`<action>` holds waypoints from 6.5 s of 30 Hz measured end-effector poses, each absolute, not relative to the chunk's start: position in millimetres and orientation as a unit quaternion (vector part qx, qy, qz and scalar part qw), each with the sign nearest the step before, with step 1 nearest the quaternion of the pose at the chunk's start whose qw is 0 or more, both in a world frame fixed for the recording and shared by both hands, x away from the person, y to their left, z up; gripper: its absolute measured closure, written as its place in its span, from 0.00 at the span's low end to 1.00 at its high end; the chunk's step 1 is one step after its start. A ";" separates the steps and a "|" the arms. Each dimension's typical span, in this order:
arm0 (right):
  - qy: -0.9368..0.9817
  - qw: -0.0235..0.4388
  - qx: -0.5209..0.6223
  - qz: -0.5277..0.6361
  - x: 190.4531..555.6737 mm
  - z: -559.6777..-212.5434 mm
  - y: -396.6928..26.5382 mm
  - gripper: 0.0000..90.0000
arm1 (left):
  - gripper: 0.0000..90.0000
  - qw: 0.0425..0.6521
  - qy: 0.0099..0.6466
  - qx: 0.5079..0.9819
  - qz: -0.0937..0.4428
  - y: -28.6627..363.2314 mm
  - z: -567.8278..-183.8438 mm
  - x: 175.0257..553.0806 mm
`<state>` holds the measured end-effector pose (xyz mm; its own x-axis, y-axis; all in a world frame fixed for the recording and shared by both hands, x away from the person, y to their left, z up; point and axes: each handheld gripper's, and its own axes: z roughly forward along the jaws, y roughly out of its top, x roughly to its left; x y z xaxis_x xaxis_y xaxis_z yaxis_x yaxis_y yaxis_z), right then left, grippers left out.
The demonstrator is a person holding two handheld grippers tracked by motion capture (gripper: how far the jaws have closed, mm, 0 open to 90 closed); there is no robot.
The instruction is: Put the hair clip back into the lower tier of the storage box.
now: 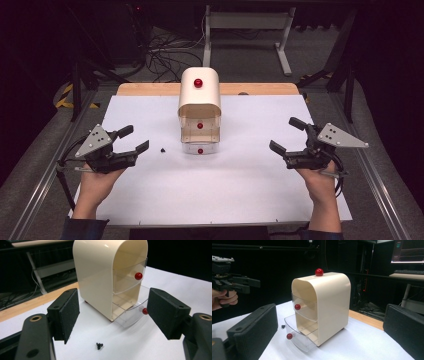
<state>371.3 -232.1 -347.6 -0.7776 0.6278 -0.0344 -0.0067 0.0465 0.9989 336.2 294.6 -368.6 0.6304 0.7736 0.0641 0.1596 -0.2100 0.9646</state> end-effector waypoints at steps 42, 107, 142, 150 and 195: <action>0.679 0.245 0.225 0.655 369.9 -346.4 -233.0 0.00 | 0.51 0.474 0.360 0.758 0.266 278.6 -415.8 374.9; 0.673 0.245 0.221 0.662 368.1 -345.2 -236.5 0.00 | 0.74 0.374 0.382 0.816 0.220 259.6 -472.0 422.5; 0.671 0.247 0.221 0.663 367.6 -344.5 -237.8 0.00 | 0.84 0.366 0.405 0.816 0.191 252.9 -473.7 431.5; 0.672 0.246 0.220 0.663 367.8 -344.6 -237.2 0.00 | 0.85 0.366 0.402 0.817 0.193 253.2 -473.5 431.5; 0.671 0.247 0.222 0.663 368.4 -345.7 -238.1 0.00 | 0.86 0.417 0.359 0.797 0.250 246.4 -439.7 411.1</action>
<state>368.4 -238.1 -345.7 -0.7799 0.6248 -0.0371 -0.0291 0.0231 0.9993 411.1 246.4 -439.7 0.6178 0.7801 0.0986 0.3633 -0.3943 0.8441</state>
